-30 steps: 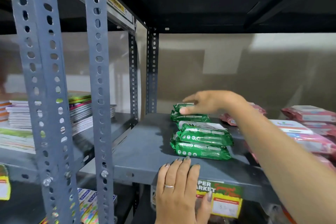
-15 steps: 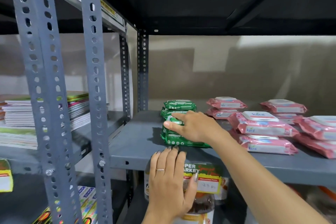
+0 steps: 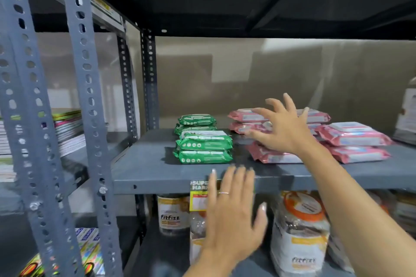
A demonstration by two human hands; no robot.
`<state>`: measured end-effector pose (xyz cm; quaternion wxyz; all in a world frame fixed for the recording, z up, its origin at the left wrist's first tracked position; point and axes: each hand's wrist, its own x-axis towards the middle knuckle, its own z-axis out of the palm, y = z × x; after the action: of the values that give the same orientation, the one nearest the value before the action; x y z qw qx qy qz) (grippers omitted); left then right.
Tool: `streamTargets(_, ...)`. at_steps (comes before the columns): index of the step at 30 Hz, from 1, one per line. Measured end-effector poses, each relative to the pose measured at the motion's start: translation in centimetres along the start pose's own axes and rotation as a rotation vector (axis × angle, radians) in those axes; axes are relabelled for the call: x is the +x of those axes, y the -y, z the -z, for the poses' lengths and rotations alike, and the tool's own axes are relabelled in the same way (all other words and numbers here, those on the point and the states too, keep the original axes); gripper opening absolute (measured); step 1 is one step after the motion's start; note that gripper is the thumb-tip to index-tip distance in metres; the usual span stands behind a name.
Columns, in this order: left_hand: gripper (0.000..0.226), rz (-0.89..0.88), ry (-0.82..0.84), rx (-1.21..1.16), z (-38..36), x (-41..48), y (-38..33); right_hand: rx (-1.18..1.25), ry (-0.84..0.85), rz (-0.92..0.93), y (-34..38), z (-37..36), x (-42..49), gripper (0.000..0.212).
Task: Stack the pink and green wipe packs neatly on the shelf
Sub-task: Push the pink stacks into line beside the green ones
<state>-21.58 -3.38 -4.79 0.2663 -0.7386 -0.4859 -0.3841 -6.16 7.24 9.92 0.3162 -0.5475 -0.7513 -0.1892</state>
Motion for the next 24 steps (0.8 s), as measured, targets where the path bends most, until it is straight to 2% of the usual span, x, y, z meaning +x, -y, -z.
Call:
streamTargets(4, 0.086, -0.007, 0.206, 0.102, -1.0, 0.8, -5.1, -0.068, 0.127, 0.006, -2.4, -0.3, -2.2, 0.095)
streamTargets(8, 0.09, 0.041, 0.283, 0.138, -1.3, 1.2, -6.2, -0.078, 0.127, 0.009, -2.4, -0.3, -3.1, 0.088)
streamTargets(14, 0.093, 0.006, 0.253, 0.134, -1.9, 0.8, -5.9, 0.015, 0.138, 0.068, -3.1, -0.3, -3.3, 0.079)
streamTargets(24, 0.097, -0.003, 0.176, 0.11, -2.1, 0.9, -6.0, 0.14, 0.151, 0.083, -4.4, -0.1, -2.9, 0.074)
